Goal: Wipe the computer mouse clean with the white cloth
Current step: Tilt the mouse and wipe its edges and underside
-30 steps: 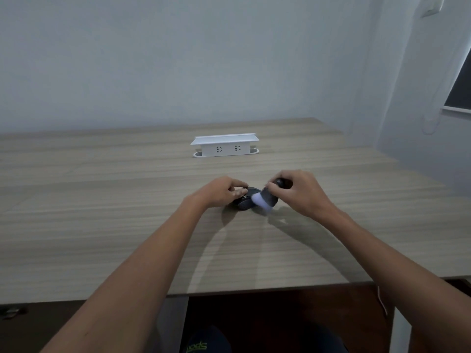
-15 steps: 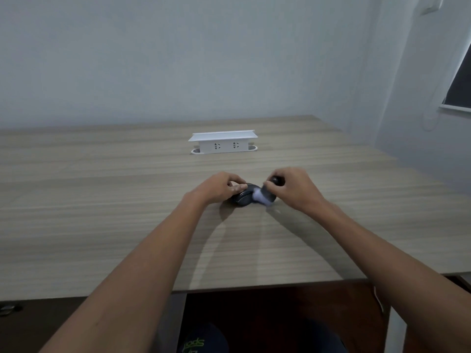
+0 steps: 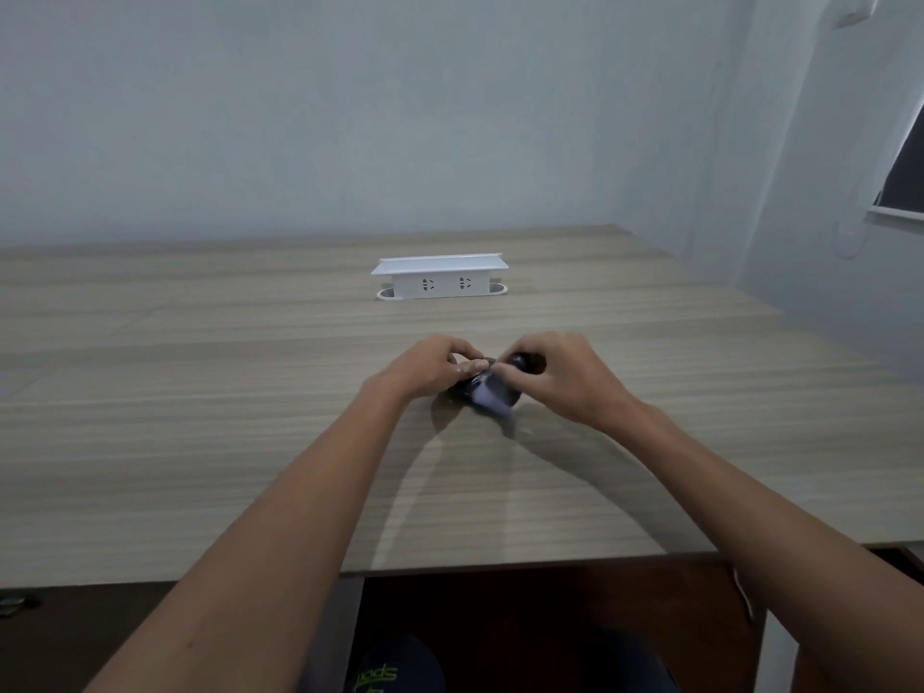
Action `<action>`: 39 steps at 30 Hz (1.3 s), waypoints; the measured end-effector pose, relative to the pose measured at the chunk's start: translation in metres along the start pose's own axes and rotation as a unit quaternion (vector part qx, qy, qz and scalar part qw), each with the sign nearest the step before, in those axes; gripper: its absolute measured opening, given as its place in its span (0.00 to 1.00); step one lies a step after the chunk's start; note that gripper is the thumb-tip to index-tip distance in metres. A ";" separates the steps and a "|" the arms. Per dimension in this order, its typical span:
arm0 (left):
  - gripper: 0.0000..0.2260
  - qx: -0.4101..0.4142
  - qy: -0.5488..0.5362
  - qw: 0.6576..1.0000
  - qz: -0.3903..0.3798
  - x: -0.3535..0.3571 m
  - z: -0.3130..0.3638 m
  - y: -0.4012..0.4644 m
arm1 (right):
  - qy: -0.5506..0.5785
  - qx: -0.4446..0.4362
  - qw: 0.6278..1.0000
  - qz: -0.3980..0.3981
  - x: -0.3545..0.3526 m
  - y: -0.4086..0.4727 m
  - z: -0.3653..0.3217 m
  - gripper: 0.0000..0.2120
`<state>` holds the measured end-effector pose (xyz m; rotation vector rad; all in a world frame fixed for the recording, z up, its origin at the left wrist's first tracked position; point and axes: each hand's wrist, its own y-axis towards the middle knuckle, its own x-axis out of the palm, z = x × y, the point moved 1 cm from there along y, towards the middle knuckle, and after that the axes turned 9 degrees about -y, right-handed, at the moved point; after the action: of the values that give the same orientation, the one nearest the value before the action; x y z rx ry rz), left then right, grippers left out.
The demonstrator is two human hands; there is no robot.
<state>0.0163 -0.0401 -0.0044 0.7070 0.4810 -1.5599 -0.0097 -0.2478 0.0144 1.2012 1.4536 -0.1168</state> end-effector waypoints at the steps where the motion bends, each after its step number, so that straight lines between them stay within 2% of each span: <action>1: 0.14 0.002 0.000 1.000 -0.002 -0.001 0.000 0.000 | 0.003 -0.005 1.000 -0.010 0.003 -0.001 -0.002 0.07; 6: 0.14 -0.006 0.009 1.000 0.007 0.001 0.000 0.002 | -0.078 0.065 0.993 0.060 -0.001 0.006 0.021 0.07; 9: 0.14 -0.004 -0.004 1.000 0.002 -0.001 -0.001 0.002 | -0.010 0.013 1.000 0.005 0.000 0.001 0.004 0.06; 11: 0.14 -0.001 -0.004 1.000 0.000 -0.002 -0.001 0.002 | 0.007 0.009 1.000 -0.018 0.005 0.000 -0.001 0.06; 16: 0.15 -0.017 0.004 1.000 0.004 0.001 0.000 0.002 | -0.109 0.100 0.987 0.055 0.001 0.006 0.029 0.08; 18: 0.15 -0.017 0.000 1.000 0.002 0.001 0.001 0.002 | -0.061 0.077 0.994 0.045 0.001 0.003 0.021 0.07; 21: 0.14 -0.014 -0.007 1.000 -0.003 0.000 0.002 0.002 | 0.016 0.033 0.999 -0.010 0.004 0.000 0.005 0.05; 26: 0.15 -0.022 -0.001 1.000 0.004 0.002 0.003 0.000 | -0.102 0.100 0.988 0.051 0.001 0.007 0.032 0.08; 28: 0.15 -0.023 -0.001 1.000 0.003 0.001 0.002 0.000 | -0.061 0.073 0.994 0.046 -0.001 0.006 0.026 0.08; 31: 0.14 -0.023 -0.002 1.000 0.000 -0.001 0.002 0.000 | 0.012 0.042 0.999 -0.008 0.004 0.003 0.014 0.06; 36: 0.15 -0.026 0.004 1.000 0.008 0.001 0.005 -0.003 | -0.073 0.101 0.990 0.066 0.002 0.008 0.037 0.08; 39: 0.15 -0.028 0.006 1.000 0.009 0.000 0.005 -0.003 | 0.020 0.097 0.993 0.058 0.001 0.005 0.028 0.07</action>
<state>0.0127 -0.0429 -0.0010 0.6772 0.5231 -1.5199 0.0125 -0.2635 0.0077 1.4504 1.4274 -0.1572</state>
